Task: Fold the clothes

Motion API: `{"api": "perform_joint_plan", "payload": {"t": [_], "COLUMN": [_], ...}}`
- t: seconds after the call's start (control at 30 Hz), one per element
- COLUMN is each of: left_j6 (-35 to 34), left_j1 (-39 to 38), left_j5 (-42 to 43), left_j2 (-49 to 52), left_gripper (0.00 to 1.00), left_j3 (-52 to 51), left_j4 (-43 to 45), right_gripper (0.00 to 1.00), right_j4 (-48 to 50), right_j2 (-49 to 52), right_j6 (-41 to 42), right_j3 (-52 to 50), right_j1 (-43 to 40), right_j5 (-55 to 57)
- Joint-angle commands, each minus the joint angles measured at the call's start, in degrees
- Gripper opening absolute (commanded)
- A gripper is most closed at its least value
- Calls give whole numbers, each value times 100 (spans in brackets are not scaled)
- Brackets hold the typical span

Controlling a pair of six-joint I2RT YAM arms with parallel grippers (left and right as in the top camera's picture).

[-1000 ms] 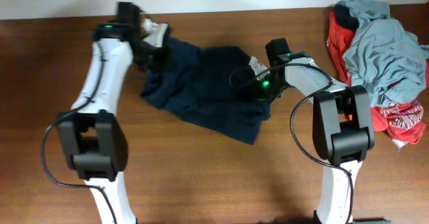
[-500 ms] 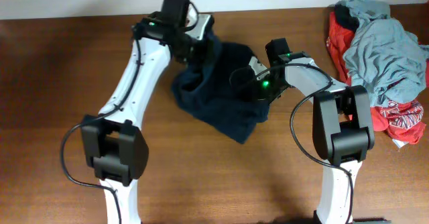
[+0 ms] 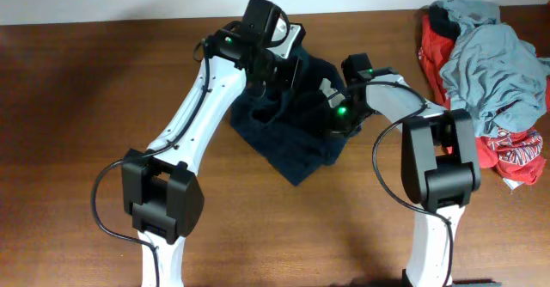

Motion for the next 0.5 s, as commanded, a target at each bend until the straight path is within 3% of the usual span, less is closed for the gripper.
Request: {"api": "perform_joint_plan", "payload": {"t": [0.0,0.13,0.47], "left_j6": [-66,-68,-42], "left_j1": [-9,-9,-203], "left_j5": [-48,-66,-63], "left_j2": [-192,-192,-192], "left_gripper": [1,1,1], "left_j3": [72,72,68], "left_j4": [0,4,-107], "right_gripper": [4,5,20], "right_j4": [-369,-855,-1008], "right_j2": [-323,-726,-1591], "right_j6": [63,57,280], "right_j3": [315,671,1392], "right_j1": [-304,-584,-1460], "right_j5": [-221,-243,-883]}}
